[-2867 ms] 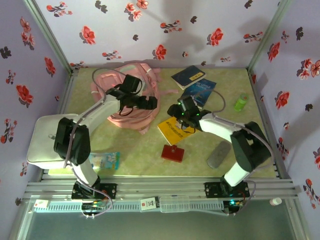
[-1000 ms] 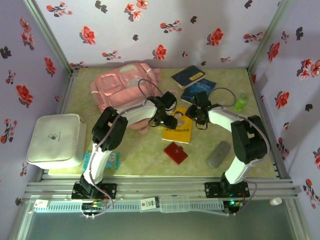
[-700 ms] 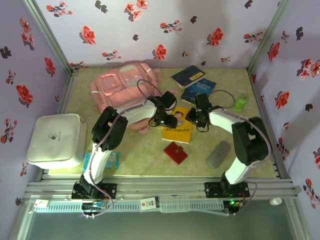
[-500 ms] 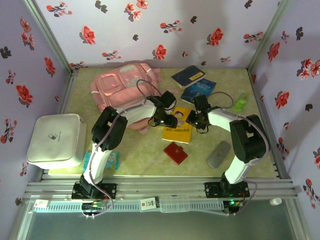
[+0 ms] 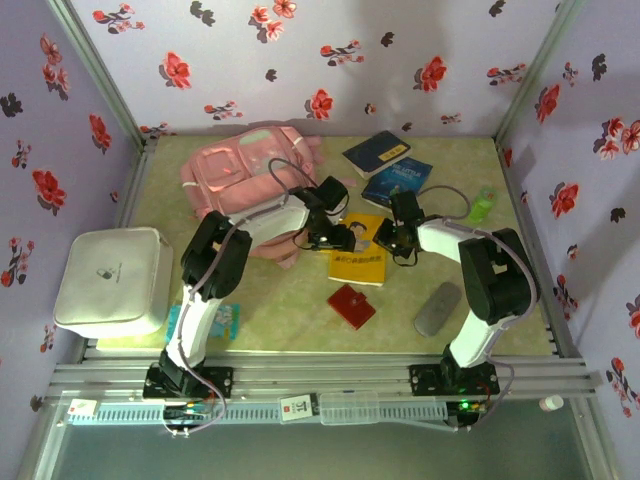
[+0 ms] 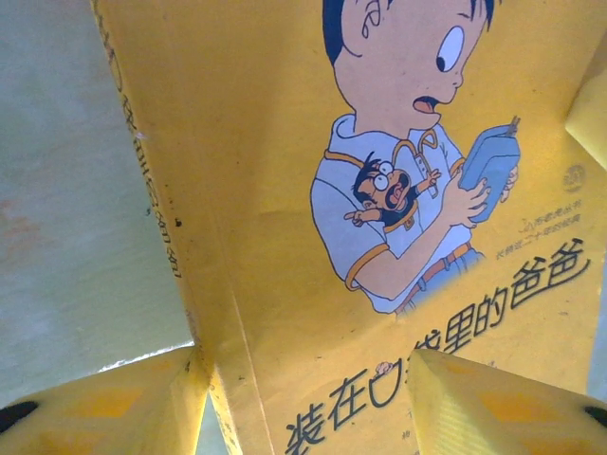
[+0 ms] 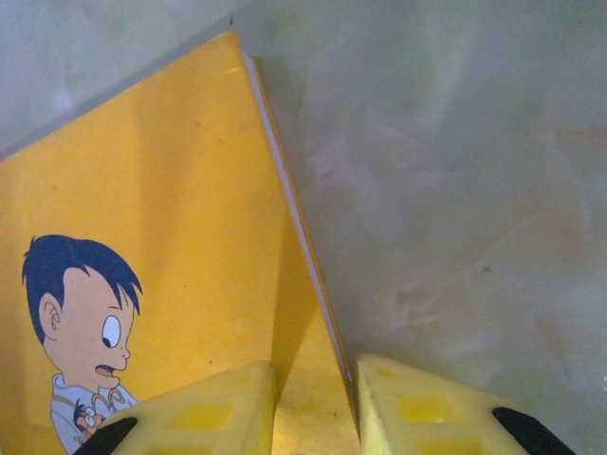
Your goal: Pack books, pencil case, and school supplies into a backpack
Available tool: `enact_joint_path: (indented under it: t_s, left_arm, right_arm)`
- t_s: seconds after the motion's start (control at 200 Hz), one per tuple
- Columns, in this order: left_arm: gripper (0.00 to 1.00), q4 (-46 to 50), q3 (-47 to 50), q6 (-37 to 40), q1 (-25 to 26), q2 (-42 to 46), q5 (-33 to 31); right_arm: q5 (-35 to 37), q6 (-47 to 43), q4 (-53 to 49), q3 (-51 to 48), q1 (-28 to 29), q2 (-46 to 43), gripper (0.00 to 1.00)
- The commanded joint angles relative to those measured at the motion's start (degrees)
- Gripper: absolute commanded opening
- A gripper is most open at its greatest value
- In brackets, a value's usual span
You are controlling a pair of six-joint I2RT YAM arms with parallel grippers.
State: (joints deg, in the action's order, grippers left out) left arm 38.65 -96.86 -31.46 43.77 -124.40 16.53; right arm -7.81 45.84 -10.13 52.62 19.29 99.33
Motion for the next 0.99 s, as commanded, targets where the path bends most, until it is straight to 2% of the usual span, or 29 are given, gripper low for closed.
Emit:
enact_joint_path:
  t_s: [0.0, 0.205, 0.395, 0.71, 0.99]
  left_arm:
    - [0.57, -5.4, -1.1, -2.5, 0.9, 6.6, 6.4]
    - [0.47, -13.7, 5.0, -9.6, 0.7, 10.9, 8.1]
    - [0.4, -17.8, 6.9, -15.7, 0.3, 8.5, 8.9]
    - [0.35, -19.5, 7.6, -17.1, -0.7, 6.9, 8.6]
    - [0.21, -20.1, 8.9, -16.2, -1.4, 8.9, 7.7]
  right_arm:
    - [-2.2, 4.5, 2.0, -3.0, 0.4, 3.0, 0.27]
    - [-2.2, 6.5, 3.6, -3.9, 0.4, 3.3, 0.26]
    - [-3.0, 8.4, 5.2, -4.4, 0.4, 3.3, 0.26]
    - [-2.8, 8.7, 5.5, -5.0, 0.4, 3.0, 0.26]
    - [-2.6, 9.4, 8.2, -6.0, 0.2, 0.9, 0.3]
